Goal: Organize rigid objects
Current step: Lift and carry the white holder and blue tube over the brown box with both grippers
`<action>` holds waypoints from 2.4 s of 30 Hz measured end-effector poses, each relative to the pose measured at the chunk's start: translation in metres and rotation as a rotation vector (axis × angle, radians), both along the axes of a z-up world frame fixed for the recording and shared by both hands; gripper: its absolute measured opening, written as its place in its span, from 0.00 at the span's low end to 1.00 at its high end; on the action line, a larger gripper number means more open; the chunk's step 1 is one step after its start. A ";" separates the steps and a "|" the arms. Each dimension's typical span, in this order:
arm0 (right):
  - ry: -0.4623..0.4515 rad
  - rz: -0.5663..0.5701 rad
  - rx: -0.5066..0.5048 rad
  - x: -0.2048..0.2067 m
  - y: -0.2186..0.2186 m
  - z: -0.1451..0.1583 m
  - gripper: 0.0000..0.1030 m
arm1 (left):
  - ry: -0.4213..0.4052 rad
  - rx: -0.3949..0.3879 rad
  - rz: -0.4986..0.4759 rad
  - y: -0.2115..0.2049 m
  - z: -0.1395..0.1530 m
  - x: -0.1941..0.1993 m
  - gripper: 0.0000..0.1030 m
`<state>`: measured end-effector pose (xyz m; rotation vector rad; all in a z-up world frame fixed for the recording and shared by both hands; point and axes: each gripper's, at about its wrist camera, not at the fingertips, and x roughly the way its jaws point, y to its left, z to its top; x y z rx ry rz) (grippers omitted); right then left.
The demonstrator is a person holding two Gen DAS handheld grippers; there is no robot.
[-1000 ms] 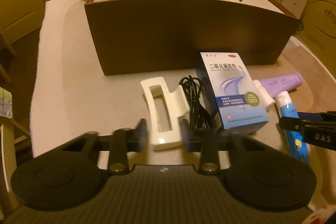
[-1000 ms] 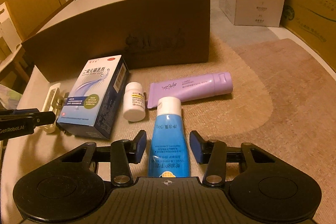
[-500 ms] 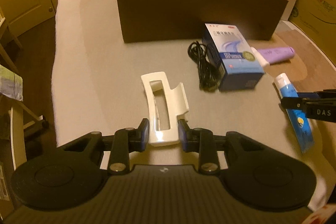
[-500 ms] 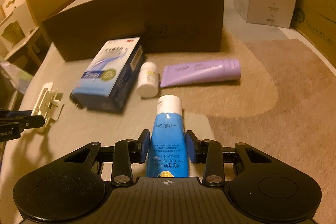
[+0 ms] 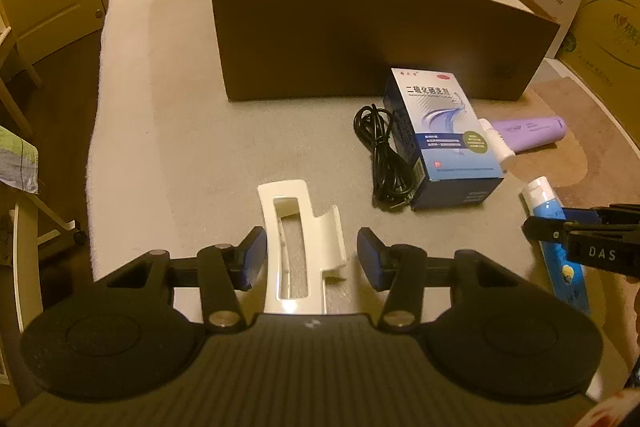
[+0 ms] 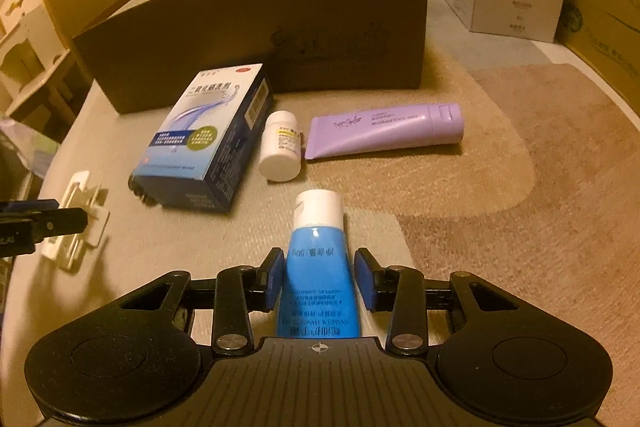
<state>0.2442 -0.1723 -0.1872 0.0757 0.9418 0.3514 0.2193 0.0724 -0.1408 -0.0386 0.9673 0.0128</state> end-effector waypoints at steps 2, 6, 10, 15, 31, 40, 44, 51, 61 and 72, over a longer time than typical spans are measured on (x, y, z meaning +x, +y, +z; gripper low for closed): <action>-0.006 0.006 -0.012 0.001 0.002 0.000 0.38 | 0.008 0.005 0.004 0.000 -0.002 0.002 0.35; -0.016 0.021 -0.032 0.001 0.004 0.001 0.37 | 0.018 0.020 0.007 -0.002 -0.004 0.003 0.35; -0.021 0.029 -0.047 0.000 0.005 0.001 0.34 | 0.017 0.032 -0.002 -0.005 -0.005 0.003 0.36; -0.017 0.027 -0.047 -0.001 0.005 0.001 0.33 | 0.021 0.038 -0.003 -0.006 -0.004 0.003 0.36; -0.073 0.033 0.062 -0.006 -0.005 0.041 0.32 | -0.074 0.051 -0.008 0.003 0.037 -0.006 0.36; -0.151 0.077 0.133 0.019 -0.001 0.089 0.32 | -0.151 0.069 -0.043 0.005 0.075 0.018 0.36; -0.179 0.097 0.168 0.041 0.007 0.111 0.32 | -0.193 0.086 -0.058 0.005 0.093 0.037 0.36; -0.225 0.112 0.206 0.090 0.024 0.142 0.32 | -0.213 0.109 -0.102 0.006 0.112 0.079 0.36; -0.233 0.135 0.235 0.174 0.051 0.171 0.32 | -0.196 0.125 -0.138 0.016 0.130 0.160 0.36; -0.195 0.163 0.138 0.236 0.093 0.143 0.32 | -0.142 0.134 -0.154 0.022 0.111 0.227 0.36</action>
